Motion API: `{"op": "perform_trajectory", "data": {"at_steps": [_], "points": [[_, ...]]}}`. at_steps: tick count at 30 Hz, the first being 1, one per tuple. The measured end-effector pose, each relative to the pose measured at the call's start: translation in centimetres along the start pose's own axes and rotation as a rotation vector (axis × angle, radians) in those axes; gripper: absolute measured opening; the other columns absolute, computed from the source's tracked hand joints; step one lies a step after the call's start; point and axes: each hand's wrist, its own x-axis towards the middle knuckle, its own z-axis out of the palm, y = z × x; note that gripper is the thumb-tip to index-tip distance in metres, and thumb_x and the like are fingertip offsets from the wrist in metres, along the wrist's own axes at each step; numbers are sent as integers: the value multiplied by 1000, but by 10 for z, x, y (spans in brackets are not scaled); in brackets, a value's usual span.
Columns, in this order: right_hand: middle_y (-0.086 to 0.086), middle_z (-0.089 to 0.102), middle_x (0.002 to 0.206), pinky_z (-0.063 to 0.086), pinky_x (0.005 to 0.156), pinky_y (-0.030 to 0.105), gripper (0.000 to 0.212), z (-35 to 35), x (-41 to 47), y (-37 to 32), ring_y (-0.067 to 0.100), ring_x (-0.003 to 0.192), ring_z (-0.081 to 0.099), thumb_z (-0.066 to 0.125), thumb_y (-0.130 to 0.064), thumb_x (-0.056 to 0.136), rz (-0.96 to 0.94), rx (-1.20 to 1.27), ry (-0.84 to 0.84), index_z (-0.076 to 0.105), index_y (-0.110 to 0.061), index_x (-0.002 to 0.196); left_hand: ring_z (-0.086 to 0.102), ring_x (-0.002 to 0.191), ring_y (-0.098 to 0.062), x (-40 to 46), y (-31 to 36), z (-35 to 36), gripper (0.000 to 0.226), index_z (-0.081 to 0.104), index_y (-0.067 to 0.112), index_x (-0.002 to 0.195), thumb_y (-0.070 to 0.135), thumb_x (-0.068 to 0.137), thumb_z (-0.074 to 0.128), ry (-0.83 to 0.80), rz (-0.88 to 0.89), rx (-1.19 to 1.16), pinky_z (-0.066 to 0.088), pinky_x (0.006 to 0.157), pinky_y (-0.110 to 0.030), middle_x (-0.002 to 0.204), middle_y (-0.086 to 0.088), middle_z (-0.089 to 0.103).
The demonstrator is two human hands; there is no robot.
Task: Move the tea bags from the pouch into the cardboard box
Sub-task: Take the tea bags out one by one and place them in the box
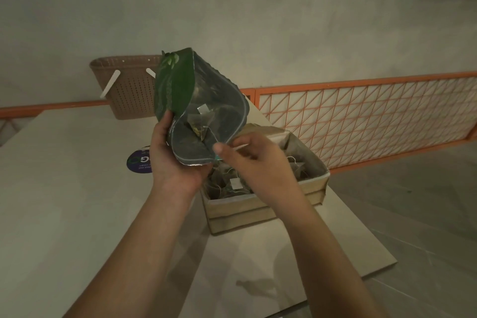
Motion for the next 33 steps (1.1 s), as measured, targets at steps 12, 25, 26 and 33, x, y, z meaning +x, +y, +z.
{"op": "perform_trajectory", "data": {"at_steps": [12,25,26,33], "points": [[-5,42,52,30,45,14,12,-31,24,-35,5,44,34,67,-34,90,-260,-41,229,72,-24,97,55,134,-29,4,6,-6,54,53,24,147,48,99,48,-38,7,-3,57,90,-38,147,-6,57],[29,61,77,59,69,36,17,-60,46,-19,12,60,65,66,-28,93,-284,84,322,68,-13,101,57,131,-31,5,9,-5,49,59,22,141,46,100,49,-51,36,-35,53,102,-42,142,-8,61],[31,60,78,60,67,33,18,-62,47,-15,14,61,65,67,-29,92,-274,88,310,69,-14,101,57,131,-31,5,8,-5,47,61,21,138,46,100,49,-55,37,-32,52,103,-42,141,-8,62],[29,61,82,45,63,29,7,-71,51,18,21,68,52,66,-31,91,-152,-58,187,70,-25,90,53,136,-32,9,0,-3,49,57,23,142,46,100,49,-47,29,-7,44,111,-44,147,-9,57]]}}
